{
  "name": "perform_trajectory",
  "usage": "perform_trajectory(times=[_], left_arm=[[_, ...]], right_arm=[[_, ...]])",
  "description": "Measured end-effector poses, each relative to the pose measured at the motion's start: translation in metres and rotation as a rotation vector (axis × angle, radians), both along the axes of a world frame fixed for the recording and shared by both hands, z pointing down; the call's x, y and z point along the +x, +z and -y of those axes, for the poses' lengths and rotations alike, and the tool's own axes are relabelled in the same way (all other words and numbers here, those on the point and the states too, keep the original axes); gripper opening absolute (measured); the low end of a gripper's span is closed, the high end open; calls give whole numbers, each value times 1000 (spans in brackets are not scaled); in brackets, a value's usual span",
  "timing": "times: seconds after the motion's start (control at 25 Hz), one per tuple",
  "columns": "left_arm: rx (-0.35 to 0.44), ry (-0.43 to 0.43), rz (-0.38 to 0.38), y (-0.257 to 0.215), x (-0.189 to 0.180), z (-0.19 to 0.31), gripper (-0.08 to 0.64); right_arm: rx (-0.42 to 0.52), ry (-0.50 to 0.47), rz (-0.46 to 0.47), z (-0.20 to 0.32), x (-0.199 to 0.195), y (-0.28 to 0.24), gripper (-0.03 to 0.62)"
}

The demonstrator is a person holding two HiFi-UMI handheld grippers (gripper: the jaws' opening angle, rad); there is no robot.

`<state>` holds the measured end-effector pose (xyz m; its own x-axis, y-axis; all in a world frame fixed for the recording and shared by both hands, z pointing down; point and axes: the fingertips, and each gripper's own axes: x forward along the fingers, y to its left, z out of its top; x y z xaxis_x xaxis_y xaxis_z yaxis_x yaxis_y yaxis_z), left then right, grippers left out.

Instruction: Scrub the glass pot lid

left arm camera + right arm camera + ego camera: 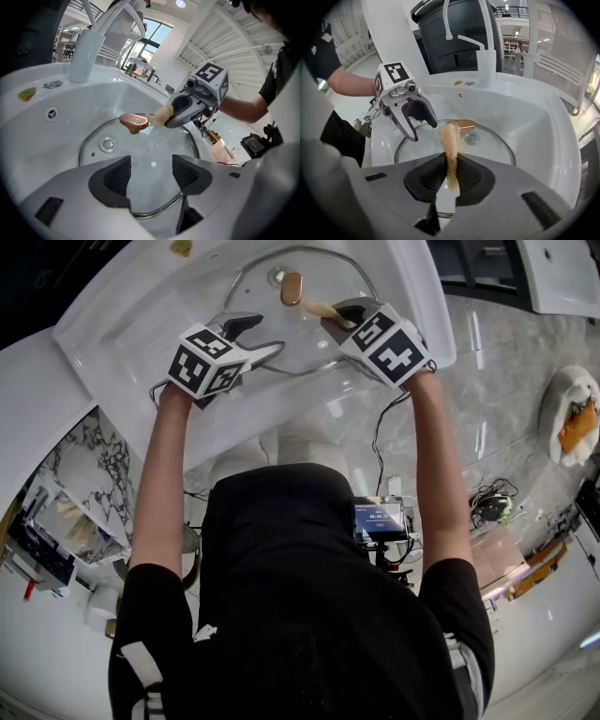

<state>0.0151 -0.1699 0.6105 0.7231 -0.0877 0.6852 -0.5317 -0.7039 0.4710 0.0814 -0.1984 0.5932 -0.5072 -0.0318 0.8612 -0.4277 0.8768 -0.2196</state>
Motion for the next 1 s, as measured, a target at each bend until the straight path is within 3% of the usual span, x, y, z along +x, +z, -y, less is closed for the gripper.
perform_trajectory(times=[1.0], left_arm=[[8,-2,-6,-2,3,1,275]], right_arm=[[-54,-65,94,-29,-45,-9,28]])
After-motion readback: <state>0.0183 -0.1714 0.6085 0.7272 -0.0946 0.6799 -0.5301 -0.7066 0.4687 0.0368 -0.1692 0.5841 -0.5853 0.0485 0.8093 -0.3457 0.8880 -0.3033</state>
